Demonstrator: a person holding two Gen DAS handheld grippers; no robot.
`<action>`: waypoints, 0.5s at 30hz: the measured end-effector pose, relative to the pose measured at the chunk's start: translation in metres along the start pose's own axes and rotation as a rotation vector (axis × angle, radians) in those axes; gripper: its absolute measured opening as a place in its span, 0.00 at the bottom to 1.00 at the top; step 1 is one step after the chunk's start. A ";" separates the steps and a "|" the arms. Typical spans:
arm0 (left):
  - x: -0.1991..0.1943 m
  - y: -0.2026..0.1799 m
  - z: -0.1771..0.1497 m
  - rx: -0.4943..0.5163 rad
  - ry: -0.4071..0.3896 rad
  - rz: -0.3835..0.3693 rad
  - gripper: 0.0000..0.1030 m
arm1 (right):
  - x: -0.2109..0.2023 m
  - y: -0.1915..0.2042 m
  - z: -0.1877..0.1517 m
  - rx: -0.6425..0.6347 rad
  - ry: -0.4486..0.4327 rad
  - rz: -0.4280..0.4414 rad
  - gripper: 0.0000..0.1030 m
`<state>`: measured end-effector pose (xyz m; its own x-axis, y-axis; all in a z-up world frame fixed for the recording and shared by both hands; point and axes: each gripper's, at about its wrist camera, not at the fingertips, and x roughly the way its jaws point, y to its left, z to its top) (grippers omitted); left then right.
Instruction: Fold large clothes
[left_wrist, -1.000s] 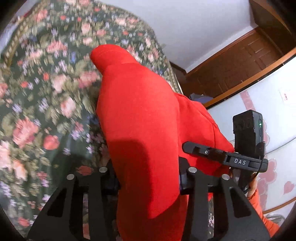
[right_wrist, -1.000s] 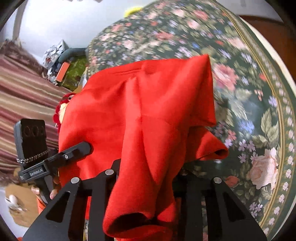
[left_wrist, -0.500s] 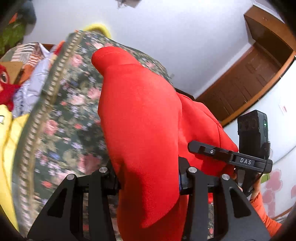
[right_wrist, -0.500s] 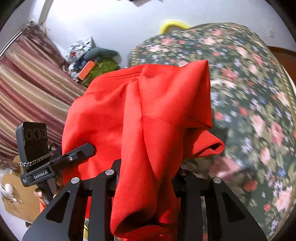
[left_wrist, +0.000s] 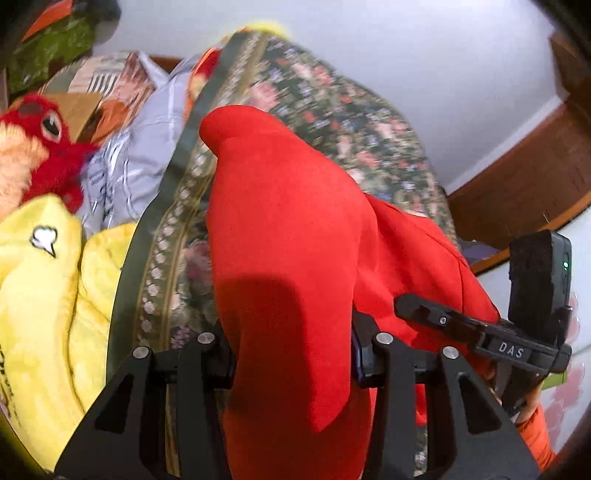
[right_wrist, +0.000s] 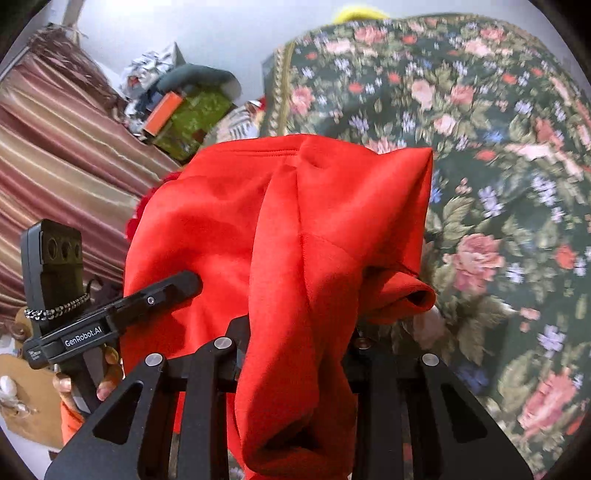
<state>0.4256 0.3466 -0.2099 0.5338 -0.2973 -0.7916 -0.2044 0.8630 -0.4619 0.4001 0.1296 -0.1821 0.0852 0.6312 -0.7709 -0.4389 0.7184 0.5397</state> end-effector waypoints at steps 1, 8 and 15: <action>0.008 0.007 0.001 -0.016 0.009 0.002 0.42 | 0.009 -0.005 0.002 0.015 0.005 -0.003 0.24; 0.057 0.045 -0.012 -0.062 0.088 0.102 0.67 | 0.047 -0.030 -0.008 0.091 0.034 -0.049 0.27; 0.037 0.054 -0.029 -0.086 0.054 0.142 0.88 | 0.033 -0.030 -0.017 0.027 0.062 -0.091 0.34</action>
<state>0.4109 0.3701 -0.2754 0.4500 -0.1987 -0.8707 -0.3451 0.8605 -0.3747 0.4013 0.1236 -0.2295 0.0673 0.5443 -0.8362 -0.4071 0.7801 0.4750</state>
